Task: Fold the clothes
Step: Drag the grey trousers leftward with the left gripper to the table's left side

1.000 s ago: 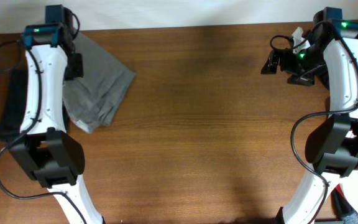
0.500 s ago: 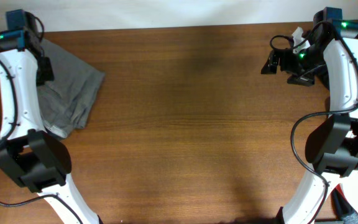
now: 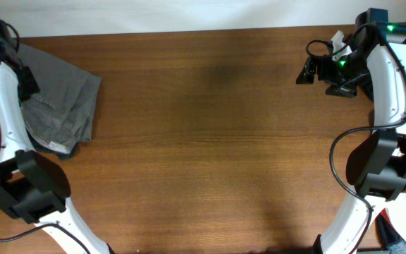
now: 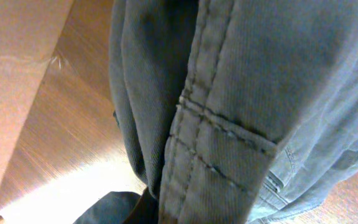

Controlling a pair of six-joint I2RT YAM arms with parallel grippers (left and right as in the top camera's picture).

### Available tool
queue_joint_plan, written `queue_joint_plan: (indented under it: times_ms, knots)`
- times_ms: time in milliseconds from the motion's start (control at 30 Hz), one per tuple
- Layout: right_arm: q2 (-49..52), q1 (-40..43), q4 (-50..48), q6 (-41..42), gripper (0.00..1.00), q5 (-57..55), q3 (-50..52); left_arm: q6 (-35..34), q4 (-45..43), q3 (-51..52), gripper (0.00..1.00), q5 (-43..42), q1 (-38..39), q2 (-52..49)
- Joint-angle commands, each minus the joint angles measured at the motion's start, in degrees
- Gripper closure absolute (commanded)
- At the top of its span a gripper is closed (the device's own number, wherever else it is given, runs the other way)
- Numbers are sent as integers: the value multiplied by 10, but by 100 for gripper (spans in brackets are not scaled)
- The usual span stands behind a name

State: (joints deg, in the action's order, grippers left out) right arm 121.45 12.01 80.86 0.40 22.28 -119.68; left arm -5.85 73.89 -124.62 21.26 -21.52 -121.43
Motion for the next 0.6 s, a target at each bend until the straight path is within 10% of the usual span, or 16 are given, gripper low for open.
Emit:
queue_joint_plan:
  times_ms: [0,233,267,367,567]
  knots:
    - [-9,-1,2,0,1,-5,-4,-25,-7,-19,100,3,-16,3]
    - [-9,-1,2,0,1,-5,-4,-25,-7,-18,97,0,-26,3]
    - [-9,-1,2,0,1,-5,-4,-25,-7,-18,90,-3,-26,3]
    - [-9,-1,2,0,1,-5,-4,-25,-8,-18,1,-7,-26,3]
    - [-9,-1,2,0,1,-5,-4,-25,-12,-18,1,7,-33,3]
